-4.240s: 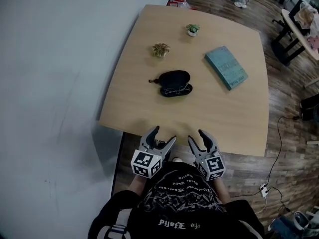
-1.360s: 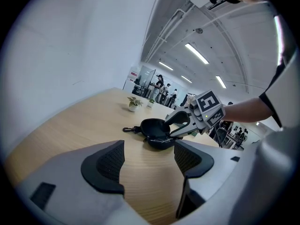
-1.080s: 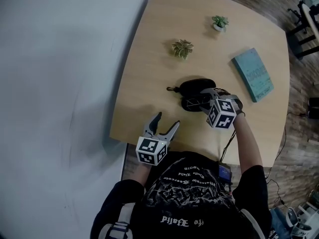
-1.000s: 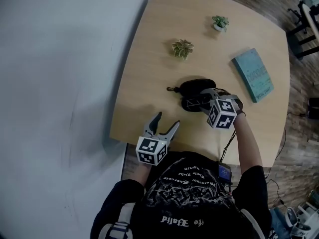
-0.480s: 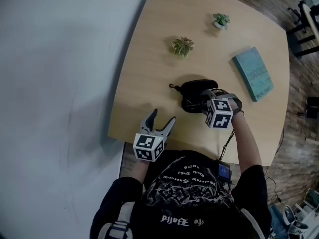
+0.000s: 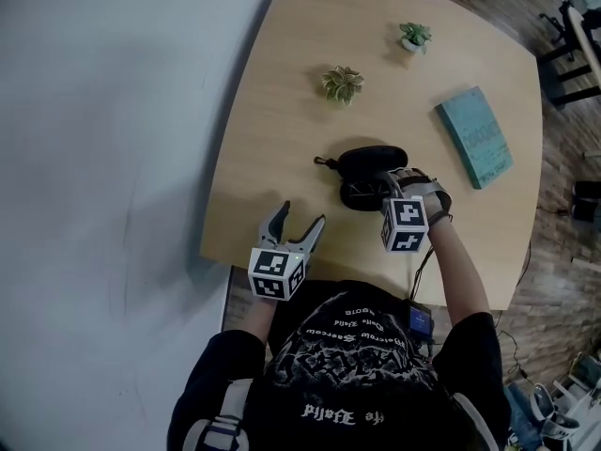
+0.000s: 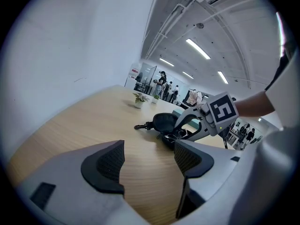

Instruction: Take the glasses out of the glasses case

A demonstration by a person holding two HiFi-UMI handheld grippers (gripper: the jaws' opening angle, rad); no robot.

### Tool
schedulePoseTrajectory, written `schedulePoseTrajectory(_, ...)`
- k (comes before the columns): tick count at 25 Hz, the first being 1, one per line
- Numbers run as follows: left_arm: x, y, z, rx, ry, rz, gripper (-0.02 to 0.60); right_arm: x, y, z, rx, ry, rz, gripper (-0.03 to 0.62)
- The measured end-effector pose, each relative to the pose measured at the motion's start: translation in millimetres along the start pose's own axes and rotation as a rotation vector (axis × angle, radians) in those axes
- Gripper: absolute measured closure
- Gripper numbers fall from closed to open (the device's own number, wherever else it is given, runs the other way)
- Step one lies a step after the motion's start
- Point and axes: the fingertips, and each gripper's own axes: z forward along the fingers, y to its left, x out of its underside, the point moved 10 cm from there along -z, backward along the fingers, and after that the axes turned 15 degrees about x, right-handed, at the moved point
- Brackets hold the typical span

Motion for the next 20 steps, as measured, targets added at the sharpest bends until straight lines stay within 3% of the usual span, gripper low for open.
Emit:
schedulePoseTrajectory(7, 0.5, 0.8, -0.3, -0.003, 0.001, 0.010, 0.241, 2.4, 9.1, -2.9, 0.076, 0.001, -0.017, 0.398)
schedulePoseTrajectory(14, 1.5, -2.0, -4.6, -0.003, 0.000, 0.016, 0.241, 2.7, 10.0, -4.3, 0.098, 0.007, 0.014, 0.428)
schedulePoseTrajectory(18, 1.7, -3.9, -5.4, -0.002, -0.002, 0.025, 0.241, 5.8, 13.8, -4.3, 0.151, -0.002, 0.036, 0.445)
schedulePoseTrajectory(19, 1.7, -4.3, -5.5, -0.002, -0.003, 0.027, 0.241, 5.5, 14.8, -4.9, 0.169, -0.003, 0.030, 0.509)
schedulePoseTrajectory(20, 2.0, -4.3, -5.5, -0.002, -0.004, 0.028, 0.241, 4.9, 15.4, -5.3, 0.184, -0.002, 0.025, 0.516)
